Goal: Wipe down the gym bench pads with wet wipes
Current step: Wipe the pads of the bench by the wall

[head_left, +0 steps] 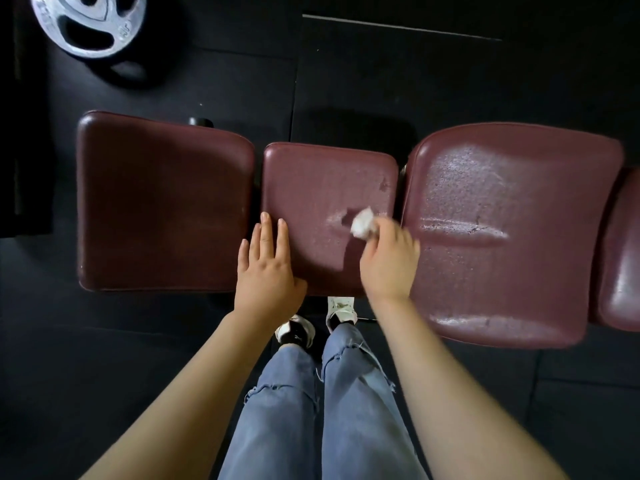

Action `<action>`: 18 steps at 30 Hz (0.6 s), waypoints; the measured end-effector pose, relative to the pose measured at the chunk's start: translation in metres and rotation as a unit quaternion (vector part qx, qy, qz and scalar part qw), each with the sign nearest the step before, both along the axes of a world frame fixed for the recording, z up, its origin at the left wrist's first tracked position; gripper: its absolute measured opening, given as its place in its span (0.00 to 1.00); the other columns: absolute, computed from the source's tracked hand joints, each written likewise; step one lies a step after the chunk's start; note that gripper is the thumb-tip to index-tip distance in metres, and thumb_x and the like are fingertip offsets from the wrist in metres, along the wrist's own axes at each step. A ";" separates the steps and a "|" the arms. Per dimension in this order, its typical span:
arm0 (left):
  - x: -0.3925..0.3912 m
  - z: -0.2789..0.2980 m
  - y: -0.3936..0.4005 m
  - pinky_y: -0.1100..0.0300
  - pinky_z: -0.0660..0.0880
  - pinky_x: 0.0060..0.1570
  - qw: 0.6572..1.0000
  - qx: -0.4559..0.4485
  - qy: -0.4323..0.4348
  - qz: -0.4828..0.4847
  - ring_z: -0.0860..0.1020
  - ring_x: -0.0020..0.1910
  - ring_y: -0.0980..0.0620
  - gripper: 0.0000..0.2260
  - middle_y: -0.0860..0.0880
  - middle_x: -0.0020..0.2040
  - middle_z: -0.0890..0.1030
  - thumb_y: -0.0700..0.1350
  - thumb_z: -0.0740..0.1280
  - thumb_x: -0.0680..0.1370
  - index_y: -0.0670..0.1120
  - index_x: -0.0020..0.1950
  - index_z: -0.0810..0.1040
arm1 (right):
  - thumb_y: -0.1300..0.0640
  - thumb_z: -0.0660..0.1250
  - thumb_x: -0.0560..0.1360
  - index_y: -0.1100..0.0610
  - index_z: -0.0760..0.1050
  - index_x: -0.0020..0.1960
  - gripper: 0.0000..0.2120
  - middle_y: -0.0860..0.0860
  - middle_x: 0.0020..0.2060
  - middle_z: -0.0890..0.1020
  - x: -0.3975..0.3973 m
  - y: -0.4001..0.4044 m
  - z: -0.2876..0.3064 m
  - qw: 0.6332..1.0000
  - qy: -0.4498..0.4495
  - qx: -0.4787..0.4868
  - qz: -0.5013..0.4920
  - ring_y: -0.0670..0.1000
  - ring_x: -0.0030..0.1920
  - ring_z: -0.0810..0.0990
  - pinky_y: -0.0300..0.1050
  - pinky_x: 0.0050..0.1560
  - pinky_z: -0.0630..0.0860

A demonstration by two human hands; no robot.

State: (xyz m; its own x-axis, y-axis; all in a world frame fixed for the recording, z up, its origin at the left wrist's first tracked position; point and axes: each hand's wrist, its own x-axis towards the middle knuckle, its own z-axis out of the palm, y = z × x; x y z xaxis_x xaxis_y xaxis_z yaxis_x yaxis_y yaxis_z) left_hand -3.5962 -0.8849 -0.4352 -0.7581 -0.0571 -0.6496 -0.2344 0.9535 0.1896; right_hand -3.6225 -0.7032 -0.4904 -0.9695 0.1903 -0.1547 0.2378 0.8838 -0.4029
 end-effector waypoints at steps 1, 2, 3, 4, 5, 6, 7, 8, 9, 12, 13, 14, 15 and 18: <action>0.000 0.000 0.000 0.48 0.40 0.77 1.000 0.002 -0.002 -0.001 0.40 0.80 0.45 0.42 0.42 0.80 0.36 0.49 0.64 0.76 0.45 0.81 0.39 | 0.64 0.66 0.74 0.56 0.77 0.54 0.10 0.52 0.48 0.84 0.034 0.004 0.005 1.000 -0.026 -0.002 -0.005 0.58 0.48 0.80 0.51 0.48 0.70; -0.001 0.000 0.000 0.48 0.40 0.77 1.000 0.004 -0.005 -0.003 0.40 0.80 0.45 0.42 0.42 0.80 0.35 0.50 0.63 0.76 0.45 0.81 0.38 | 0.65 0.68 0.72 0.57 0.77 0.53 0.10 0.52 0.47 0.84 0.062 0.006 0.010 0.999 -0.049 0.000 -0.013 0.58 0.47 0.81 0.51 0.48 0.71; -0.001 0.000 -0.001 0.48 0.40 0.77 1.000 0.005 -0.008 -0.005 0.39 0.80 0.45 0.42 0.42 0.80 0.35 0.49 0.63 0.77 0.45 0.81 0.38 | 0.67 0.69 0.71 0.57 0.77 0.52 0.11 0.53 0.45 0.84 0.080 0.007 0.013 0.998 -0.066 0.004 -0.024 0.58 0.46 0.81 0.51 0.47 0.72; -0.001 0.000 -0.002 0.48 0.40 0.78 1.000 0.008 -0.011 -0.007 0.39 0.80 0.45 0.42 0.43 0.80 0.34 0.49 0.63 0.77 0.46 0.81 0.37 | 0.67 0.70 0.70 0.58 0.77 0.51 0.11 0.53 0.44 0.84 0.088 0.006 0.013 0.997 -0.074 0.008 -0.034 0.58 0.44 0.81 0.51 0.45 0.72; 0.000 0.001 -0.003 0.48 0.40 0.78 1.000 0.010 -0.010 -0.008 0.39 0.80 0.45 0.42 0.43 0.80 0.34 0.49 0.63 0.77 0.46 0.81 0.37 | 0.67 0.69 0.71 0.58 0.77 0.50 0.10 0.53 0.43 0.84 0.084 0.004 0.012 0.997 -0.070 0.009 -0.045 0.58 0.43 0.81 0.51 0.45 0.72; 0.000 0.001 -0.004 0.48 0.40 0.78 1.000 0.013 -0.006 -0.009 0.39 0.80 0.45 0.42 0.43 0.80 0.35 0.48 0.63 0.76 0.46 0.81 0.38 | 0.66 0.68 0.71 0.58 0.77 0.51 0.09 0.54 0.42 0.84 0.069 0.002 0.009 0.997 -0.056 0.013 -0.051 0.58 0.43 0.81 0.51 0.45 0.71; 0.000 0.002 -0.005 0.48 0.41 0.78 1.000 0.016 -0.002 -0.010 0.40 0.80 0.45 0.42 0.43 0.80 0.35 0.48 0.63 0.76 0.46 0.81 0.39 | 0.64 0.66 0.73 0.58 0.77 0.51 0.08 0.54 0.43 0.84 0.049 0.000 0.007 0.998 -0.038 0.016 -0.051 0.58 0.43 0.80 0.50 0.46 0.70; 0.000 0.002 -0.006 0.49 0.41 0.78 1.000 0.020 0.001 -0.011 0.41 0.80 0.45 0.41 0.43 0.80 0.36 0.49 0.63 0.77 0.46 0.81 0.40 | 0.62 0.64 0.74 0.58 0.76 0.53 0.08 0.54 0.44 0.83 0.022 -0.001 0.003 0.998 -0.020 0.020 -0.049 0.58 0.44 0.80 0.50 0.47 0.70; -0.001 0.002 -0.006 0.49 0.41 0.78 1.000 0.023 0.003 -0.011 0.42 0.80 0.45 0.41 0.43 0.81 0.37 0.49 0.63 0.76 0.46 0.81 0.40 | 0.61 0.63 0.75 0.58 0.76 0.54 0.09 0.55 0.45 0.83 -0.008 -0.001 0.000 0.999 -0.008 0.023 -0.048 0.58 0.46 0.80 0.51 0.49 0.69; -0.002 0.003 -0.008 0.50 0.42 0.78 1.000 0.029 0.003 -0.005 0.42 0.80 0.47 0.41 0.44 0.81 0.37 0.47 0.63 0.76 0.46 0.81 0.41 | 0.59 0.61 0.77 0.58 0.74 0.58 0.11 0.55 0.50 0.82 -0.098 0.001 -0.003 0.998 0.012 0.047 -0.039 0.58 0.52 0.79 0.51 0.54 0.68; -0.002 0.003 -0.008 0.51 0.41 0.78 1.000 0.031 0.001 -0.003 0.41 0.80 0.47 0.41 0.44 0.81 0.37 0.47 0.62 0.75 0.47 0.81 0.41 | 0.59 0.60 0.78 0.58 0.73 0.58 0.11 0.54 0.52 0.82 -0.118 0.003 -0.004 0.998 0.001 0.054 -0.042 0.58 0.53 0.78 0.51 0.54 0.67; -0.002 0.004 -0.009 0.51 0.41 0.78 0.999 0.033 -0.002 -0.001 0.41 0.80 0.47 0.41 0.44 0.81 0.37 0.46 0.62 0.75 0.47 0.81 0.41 | 0.59 0.59 0.79 0.58 0.73 0.59 0.10 0.54 0.53 0.81 -0.131 0.006 -0.005 0.997 -0.011 0.057 -0.047 0.57 0.54 0.78 0.51 0.55 0.67; -0.003 0.004 -0.009 0.51 0.41 0.78 0.999 0.035 -0.004 -0.001 0.41 0.80 0.47 0.41 0.44 0.81 0.36 0.46 0.62 0.75 0.47 0.81 0.40 | 0.59 0.58 0.79 0.58 0.73 0.58 0.10 0.54 0.54 0.81 -0.137 0.008 -0.006 0.997 -0.018 0.056 -0.052 0.57 0.55 0.77 0.51 0.55 0.67; -0.004 0.005 -0.009 0.50 0.41 0.78 0.999 0.034 -0.016 -0.003 0.41 0.80 0.47 0.41 0.44 0.80 0.36 0.47 0.62 0.76 0.47 0.81 0.40 | 0.59 0.58 0.80 0.60 0.73 0.58 0.10 0.56 0.53 0.81 -0.117 0.013 -0.004 0.998 -0.023 0.046 -0.047 0.60 0.53 0.78 0.52 0.54 0.69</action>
State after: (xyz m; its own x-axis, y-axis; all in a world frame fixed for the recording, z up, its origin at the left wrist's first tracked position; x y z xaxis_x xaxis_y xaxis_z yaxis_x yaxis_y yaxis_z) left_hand -3.6006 -0.8937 -0.4298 -0.7365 -0.0069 -0.6764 -0.2357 0.9399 0.2470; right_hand -3.7396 -0.6905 -0.4947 -0.9385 0.2963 -0.1771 0.3388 0.8890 -0.3079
